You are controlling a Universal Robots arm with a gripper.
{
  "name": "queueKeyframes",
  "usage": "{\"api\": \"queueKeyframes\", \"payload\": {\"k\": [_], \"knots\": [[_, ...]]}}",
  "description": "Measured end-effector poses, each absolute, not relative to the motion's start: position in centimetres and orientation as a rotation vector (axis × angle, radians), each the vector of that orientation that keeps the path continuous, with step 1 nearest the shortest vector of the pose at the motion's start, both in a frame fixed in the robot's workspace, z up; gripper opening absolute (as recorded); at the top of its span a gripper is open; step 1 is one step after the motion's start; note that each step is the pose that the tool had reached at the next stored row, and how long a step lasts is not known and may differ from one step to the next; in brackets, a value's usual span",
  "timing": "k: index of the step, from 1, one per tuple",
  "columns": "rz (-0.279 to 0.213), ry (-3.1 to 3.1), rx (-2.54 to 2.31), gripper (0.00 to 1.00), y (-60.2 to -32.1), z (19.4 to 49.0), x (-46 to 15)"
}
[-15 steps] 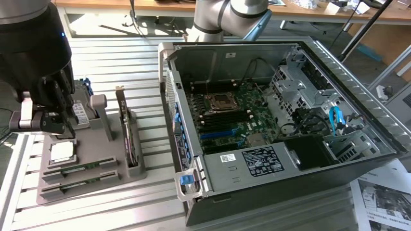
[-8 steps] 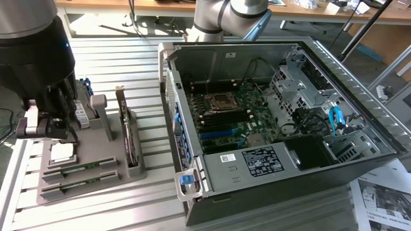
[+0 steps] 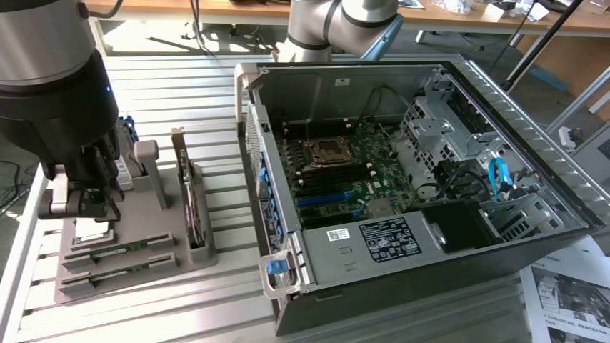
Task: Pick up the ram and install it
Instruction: 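Pick up the ram and move it above insertion slot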
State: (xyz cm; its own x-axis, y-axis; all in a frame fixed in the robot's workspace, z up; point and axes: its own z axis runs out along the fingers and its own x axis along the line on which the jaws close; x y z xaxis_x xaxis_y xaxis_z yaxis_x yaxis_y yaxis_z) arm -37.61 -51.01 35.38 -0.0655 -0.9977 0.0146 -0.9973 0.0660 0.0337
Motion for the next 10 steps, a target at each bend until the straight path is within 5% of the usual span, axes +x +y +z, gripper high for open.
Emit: {"api": "queueKeyframes", "payload": {"k": [10], "knots": [[-0.024,-2.259,2.133,0.30,-51.0,33.2,-37.6]]}}
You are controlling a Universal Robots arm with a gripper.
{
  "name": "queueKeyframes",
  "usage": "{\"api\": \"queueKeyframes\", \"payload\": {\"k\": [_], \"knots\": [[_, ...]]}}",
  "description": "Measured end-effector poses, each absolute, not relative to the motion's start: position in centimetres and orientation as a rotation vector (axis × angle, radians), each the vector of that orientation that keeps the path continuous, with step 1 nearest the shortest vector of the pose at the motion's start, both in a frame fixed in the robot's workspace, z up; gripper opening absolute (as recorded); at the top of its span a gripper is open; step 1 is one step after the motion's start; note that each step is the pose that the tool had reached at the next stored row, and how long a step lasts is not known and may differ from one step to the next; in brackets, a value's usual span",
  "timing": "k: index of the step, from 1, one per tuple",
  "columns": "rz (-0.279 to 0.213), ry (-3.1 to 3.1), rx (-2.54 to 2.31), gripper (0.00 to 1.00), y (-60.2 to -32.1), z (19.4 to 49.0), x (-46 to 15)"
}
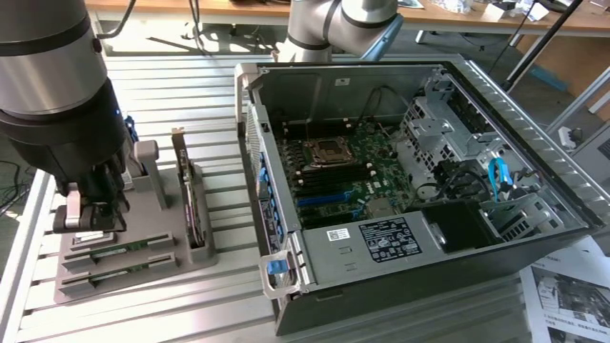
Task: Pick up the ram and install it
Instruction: 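Pick up the ram and move it above insertion slot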
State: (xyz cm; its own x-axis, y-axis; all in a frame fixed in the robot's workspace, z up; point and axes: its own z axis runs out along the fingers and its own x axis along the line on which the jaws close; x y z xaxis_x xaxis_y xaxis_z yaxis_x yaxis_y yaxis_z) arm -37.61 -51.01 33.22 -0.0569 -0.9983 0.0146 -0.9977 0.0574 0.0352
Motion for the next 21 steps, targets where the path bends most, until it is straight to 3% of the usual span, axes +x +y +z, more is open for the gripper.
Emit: {"api": "queueKeyframes", "payload": {"k": [21], "knots": [[-0.023,-2.163,2.229,0.30,-51.0,30.4,-37.6]]}}
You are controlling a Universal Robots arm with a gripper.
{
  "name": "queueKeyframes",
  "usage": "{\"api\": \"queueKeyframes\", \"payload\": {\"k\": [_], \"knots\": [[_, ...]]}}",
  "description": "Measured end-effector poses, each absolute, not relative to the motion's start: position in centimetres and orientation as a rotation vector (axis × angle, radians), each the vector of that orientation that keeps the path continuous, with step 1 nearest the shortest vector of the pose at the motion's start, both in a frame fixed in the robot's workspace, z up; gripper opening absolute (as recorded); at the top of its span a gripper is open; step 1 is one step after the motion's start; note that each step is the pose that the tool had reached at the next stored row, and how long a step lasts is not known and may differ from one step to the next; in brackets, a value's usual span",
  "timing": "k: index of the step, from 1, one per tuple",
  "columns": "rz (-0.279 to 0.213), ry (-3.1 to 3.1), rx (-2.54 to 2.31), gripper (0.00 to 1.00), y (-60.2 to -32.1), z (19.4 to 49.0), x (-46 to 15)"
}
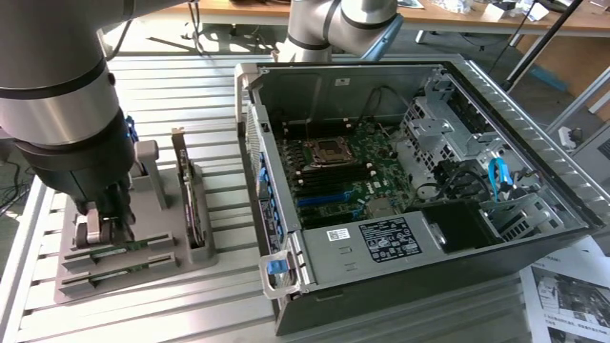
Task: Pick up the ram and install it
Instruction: 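Pick up the ram and move it above insertion slot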
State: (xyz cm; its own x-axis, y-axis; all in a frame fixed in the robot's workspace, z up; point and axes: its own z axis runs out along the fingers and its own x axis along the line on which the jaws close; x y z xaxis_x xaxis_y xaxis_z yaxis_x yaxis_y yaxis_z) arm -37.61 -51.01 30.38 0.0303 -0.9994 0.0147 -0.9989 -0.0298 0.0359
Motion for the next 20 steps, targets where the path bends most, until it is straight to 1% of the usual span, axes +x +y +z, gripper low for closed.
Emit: {"api": "queueKeyframes", "payload": {"k": [20], "knots": [[-0.022,-2.152,2.239,0.30,-51.0,28.5,-37.6]]}}
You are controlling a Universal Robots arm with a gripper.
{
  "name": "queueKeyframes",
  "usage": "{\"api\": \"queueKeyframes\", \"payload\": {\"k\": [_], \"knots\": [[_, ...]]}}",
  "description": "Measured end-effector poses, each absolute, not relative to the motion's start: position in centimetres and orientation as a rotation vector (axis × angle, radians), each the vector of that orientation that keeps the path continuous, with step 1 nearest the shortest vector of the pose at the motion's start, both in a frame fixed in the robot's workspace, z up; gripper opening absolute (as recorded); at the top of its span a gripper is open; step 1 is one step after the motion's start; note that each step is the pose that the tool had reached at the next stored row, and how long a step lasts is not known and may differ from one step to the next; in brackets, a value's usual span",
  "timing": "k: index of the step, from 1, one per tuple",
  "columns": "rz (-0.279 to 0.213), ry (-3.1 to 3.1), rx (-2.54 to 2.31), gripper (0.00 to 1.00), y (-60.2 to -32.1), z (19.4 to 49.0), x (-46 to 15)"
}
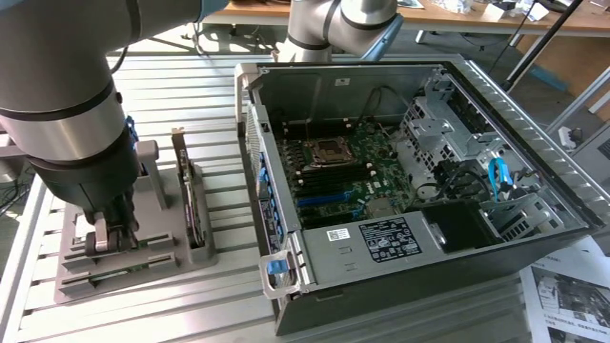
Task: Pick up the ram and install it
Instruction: 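Pick up the ram and move it above insertion slot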
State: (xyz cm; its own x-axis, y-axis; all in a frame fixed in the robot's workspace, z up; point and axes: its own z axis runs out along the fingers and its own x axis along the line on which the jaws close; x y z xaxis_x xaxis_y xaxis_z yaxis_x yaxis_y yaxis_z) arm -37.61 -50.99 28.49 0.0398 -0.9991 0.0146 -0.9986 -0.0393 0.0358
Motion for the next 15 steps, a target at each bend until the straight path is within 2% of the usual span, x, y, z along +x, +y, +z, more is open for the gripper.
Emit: {"api": "queueKeyframes", "payload": {"k": [15], "knots": [[-0.022,-2.150,2.241,0.30,-51.0,26.5,-37.6]]}}
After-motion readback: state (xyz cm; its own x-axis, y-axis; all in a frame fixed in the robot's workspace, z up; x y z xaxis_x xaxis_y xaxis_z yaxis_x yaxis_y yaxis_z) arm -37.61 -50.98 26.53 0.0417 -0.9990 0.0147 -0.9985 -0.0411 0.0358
